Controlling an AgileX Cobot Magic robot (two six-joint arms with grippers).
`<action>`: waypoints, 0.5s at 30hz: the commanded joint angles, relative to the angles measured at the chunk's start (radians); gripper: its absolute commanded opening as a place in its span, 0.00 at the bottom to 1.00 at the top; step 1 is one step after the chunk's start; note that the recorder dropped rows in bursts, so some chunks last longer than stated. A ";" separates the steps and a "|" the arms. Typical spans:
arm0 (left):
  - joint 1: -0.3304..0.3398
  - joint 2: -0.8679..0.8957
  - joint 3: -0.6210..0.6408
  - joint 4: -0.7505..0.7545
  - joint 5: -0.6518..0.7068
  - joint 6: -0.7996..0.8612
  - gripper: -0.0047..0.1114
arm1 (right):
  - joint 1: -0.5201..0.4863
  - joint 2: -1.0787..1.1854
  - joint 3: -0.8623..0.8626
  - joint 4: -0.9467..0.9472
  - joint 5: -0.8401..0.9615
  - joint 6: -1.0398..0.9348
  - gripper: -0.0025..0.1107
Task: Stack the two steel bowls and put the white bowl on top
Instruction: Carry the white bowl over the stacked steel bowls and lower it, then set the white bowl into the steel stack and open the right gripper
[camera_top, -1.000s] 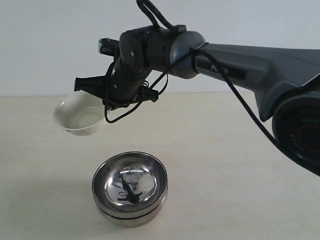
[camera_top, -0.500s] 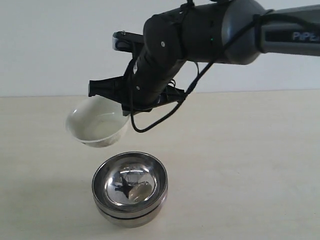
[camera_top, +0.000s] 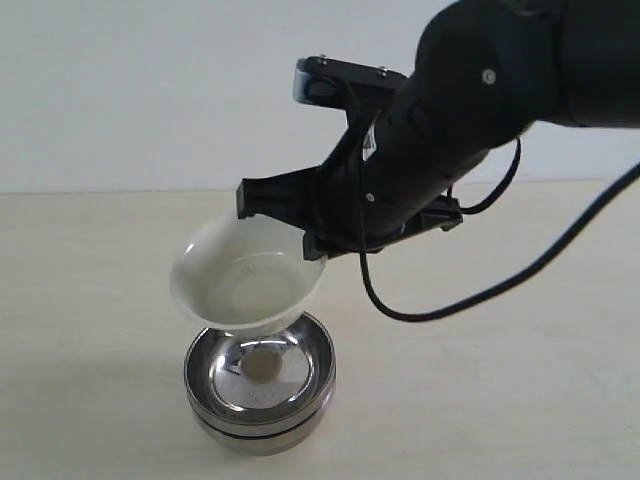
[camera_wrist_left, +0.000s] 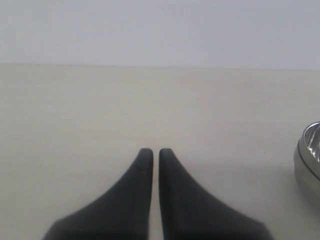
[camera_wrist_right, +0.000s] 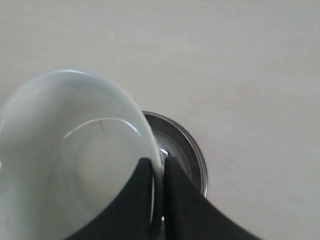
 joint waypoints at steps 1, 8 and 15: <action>0.003 -0.003 0.004 -0.006 0.001 -0.008 0.07 | 0.001 -0.034 0.092 0.007 -0.082 -0.008 0.02; 0.003 -0.003 0.004 -0.006 0.001 -0.008 0.07 | 0.001 -0.031 0.187 0.033 -0.194 -0.008 0.02; 0.003 -0.003 0.004 -0.006 0.001 -0.008 0.07 | 0.001 -0.030 0.216 0.050 -0.251 -0.008 0.02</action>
